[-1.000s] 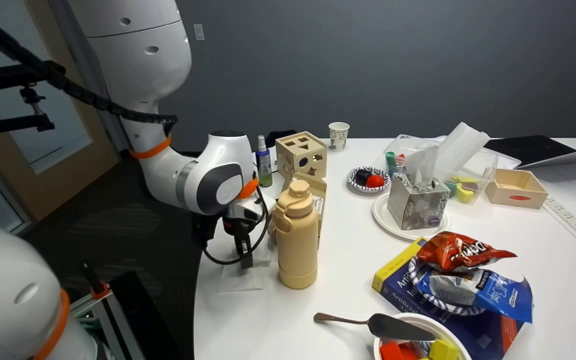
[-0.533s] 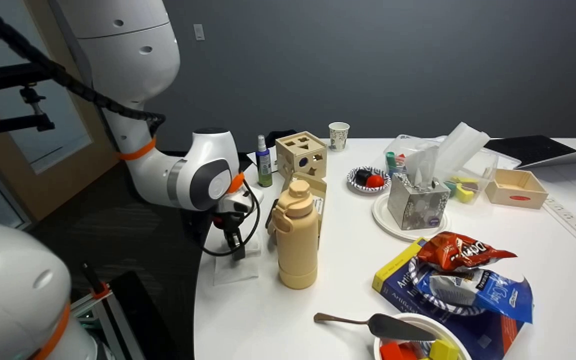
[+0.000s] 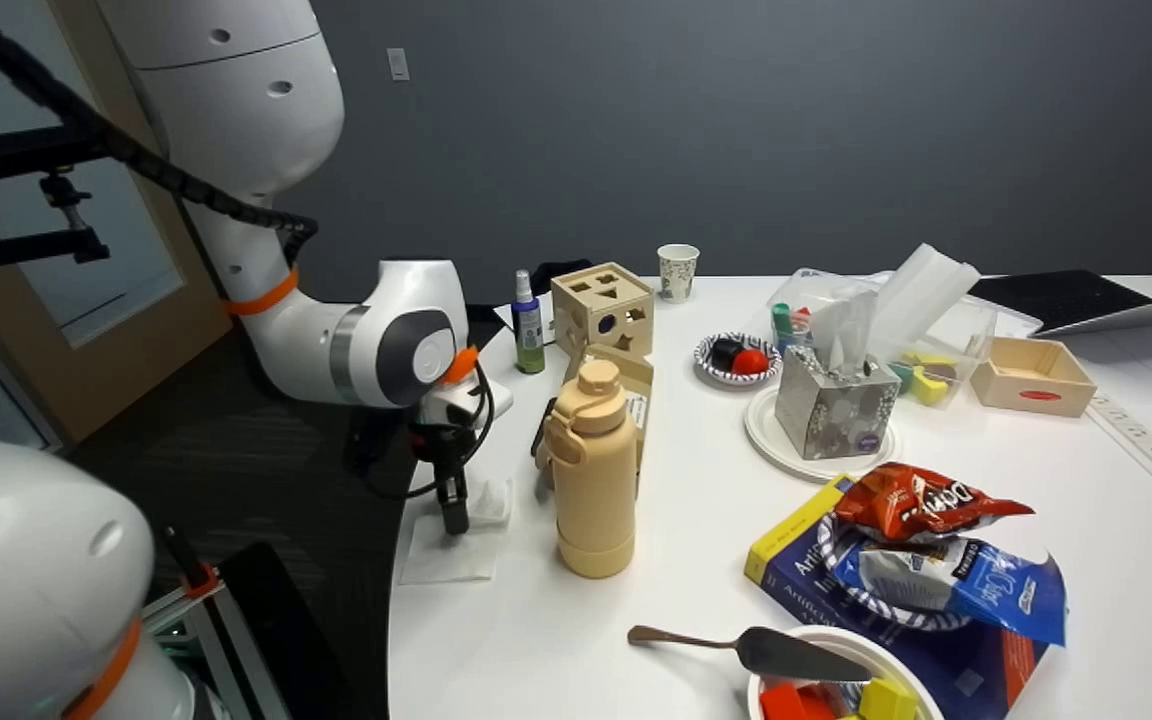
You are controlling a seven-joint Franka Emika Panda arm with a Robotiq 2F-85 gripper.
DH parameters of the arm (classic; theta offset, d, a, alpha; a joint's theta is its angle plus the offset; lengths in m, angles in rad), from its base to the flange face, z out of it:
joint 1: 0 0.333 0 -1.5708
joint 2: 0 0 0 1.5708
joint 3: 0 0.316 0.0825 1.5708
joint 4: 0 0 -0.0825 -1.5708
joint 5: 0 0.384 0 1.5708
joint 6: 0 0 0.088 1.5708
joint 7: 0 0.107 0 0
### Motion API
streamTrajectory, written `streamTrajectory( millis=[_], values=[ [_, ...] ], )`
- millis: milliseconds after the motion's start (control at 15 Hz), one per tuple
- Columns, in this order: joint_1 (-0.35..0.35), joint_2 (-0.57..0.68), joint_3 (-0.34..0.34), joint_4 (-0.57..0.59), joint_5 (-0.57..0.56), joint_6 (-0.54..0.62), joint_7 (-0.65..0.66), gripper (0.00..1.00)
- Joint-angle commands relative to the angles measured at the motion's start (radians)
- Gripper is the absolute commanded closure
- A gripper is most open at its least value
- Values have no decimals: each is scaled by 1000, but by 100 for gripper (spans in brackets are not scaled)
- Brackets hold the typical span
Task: Unfold the napkin
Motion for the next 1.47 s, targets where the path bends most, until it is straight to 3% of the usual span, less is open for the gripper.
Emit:
streamTrajectory(
  millis=[0, 333, 667, 1000, 1400],
  values=[
    [12, 12, -8, 40, -99, -99, 180, 97],
    [-12, 78, 33, 148, -210, -101, 193, 97],
    [-21, 153, 58, 279, -240, -78, 127, 97],
    [-69, 264, 116, 432, -178, -33, -53, 97],
    [-80, 379, 183, 631, -93, -70, -273, 97]
  ],
)
